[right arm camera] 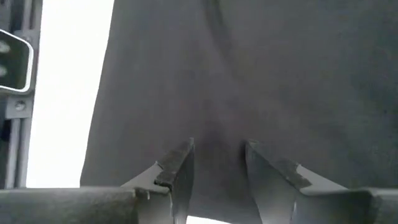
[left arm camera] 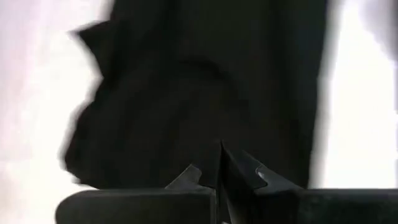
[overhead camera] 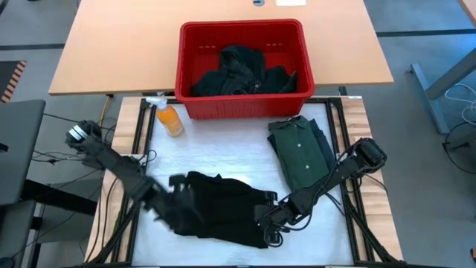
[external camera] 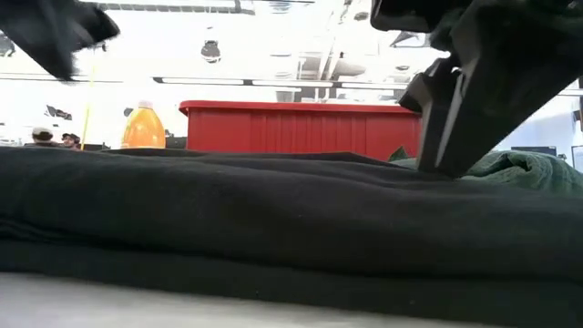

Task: Fold laundry
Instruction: Fold the black shirt

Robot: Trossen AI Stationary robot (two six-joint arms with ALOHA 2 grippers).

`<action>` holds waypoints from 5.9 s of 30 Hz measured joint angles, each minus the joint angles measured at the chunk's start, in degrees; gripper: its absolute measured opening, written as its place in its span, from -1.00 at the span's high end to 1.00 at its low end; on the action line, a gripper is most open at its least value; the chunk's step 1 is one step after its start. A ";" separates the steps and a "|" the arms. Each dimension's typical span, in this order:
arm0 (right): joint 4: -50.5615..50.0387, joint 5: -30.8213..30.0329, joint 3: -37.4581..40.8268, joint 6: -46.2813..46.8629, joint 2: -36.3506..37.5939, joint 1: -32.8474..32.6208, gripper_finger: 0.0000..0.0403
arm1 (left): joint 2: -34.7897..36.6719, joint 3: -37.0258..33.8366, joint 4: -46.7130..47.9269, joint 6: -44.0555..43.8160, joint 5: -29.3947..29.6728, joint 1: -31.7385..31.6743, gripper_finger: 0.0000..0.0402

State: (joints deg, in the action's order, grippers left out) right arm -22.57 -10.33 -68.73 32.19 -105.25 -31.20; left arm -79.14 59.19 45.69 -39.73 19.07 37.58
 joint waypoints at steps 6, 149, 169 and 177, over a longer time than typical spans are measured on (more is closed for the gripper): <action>1.95 -0.09 0.00 1.90 0.00 -0.34 0.16 | 4.71 -12.89 -9.21 12.40 -5.34 -16.07 0.98; 44.19 2.84 26.93 -17.06 12.45 17.93 0.16 | -21.00 1.89 31.29 -25.96 20.15 -4.66 1.00; 26.80 3.92 10.00 -24.16 1.54 25.59 0.28 | -20.97 2.25 -16.10 -22.16 29.84 3.04 0.86; 22.19 6.60 7.17 -33.76 4.82 30.78 0.23 | -21.39 -12.68 -49.74 -21.23 21.36 3.61 0.48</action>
State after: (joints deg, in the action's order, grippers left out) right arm -0.37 -3.73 -61.56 -1.57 -100.44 -0.42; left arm -100.53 46.51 -4.05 -60.97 40.43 41.19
